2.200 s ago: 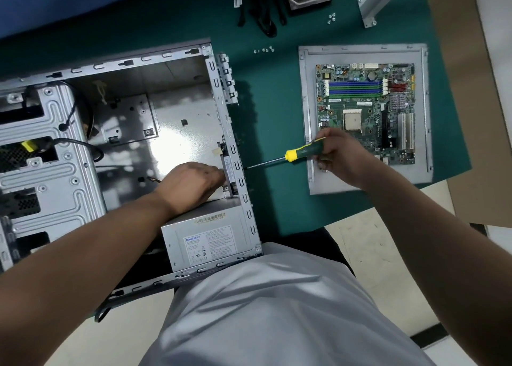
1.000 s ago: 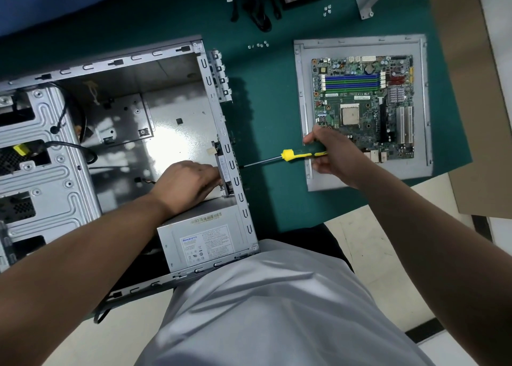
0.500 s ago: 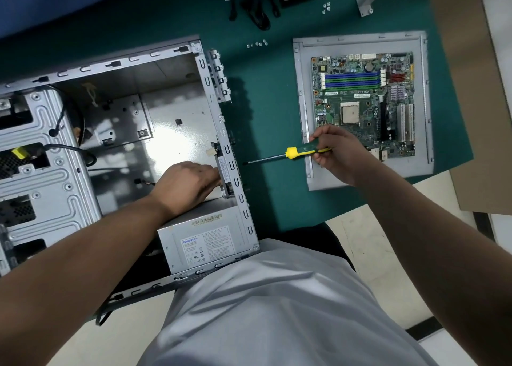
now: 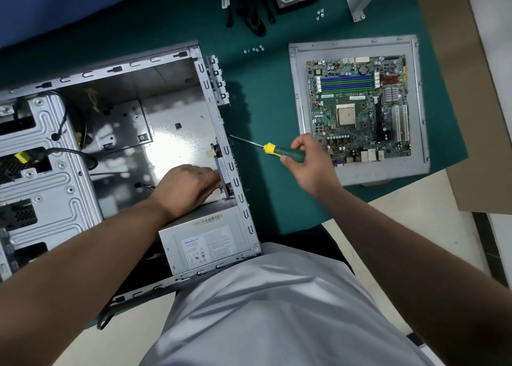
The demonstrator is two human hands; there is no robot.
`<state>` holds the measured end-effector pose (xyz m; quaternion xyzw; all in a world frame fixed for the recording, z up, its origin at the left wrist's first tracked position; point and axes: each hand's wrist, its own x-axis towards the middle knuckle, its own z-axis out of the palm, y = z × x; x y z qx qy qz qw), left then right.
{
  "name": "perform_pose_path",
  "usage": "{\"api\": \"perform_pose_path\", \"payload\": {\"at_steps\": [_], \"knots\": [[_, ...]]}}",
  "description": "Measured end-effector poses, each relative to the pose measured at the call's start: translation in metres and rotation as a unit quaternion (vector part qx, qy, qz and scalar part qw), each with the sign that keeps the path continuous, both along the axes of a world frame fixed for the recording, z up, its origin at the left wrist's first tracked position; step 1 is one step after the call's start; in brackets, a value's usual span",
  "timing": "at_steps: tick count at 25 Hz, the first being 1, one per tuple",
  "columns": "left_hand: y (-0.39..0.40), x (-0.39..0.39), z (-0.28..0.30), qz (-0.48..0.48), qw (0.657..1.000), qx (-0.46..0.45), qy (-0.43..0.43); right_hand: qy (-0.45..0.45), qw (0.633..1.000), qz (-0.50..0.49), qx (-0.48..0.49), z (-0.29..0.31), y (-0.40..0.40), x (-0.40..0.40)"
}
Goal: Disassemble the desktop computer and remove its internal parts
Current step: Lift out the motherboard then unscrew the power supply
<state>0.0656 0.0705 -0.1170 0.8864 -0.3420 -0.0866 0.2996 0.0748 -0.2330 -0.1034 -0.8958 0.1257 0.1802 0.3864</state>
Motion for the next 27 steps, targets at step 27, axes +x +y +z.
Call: {"api": "perform_pose_path", "payload": {"at_steps": [27], "knots": [[-0.001, 0.0, 0.002, 0.029, 1.0, -0.005, -0.005, 0.087, 0.985, 0.146, 0.017, -0.003, 0.078, 0.011]]}}
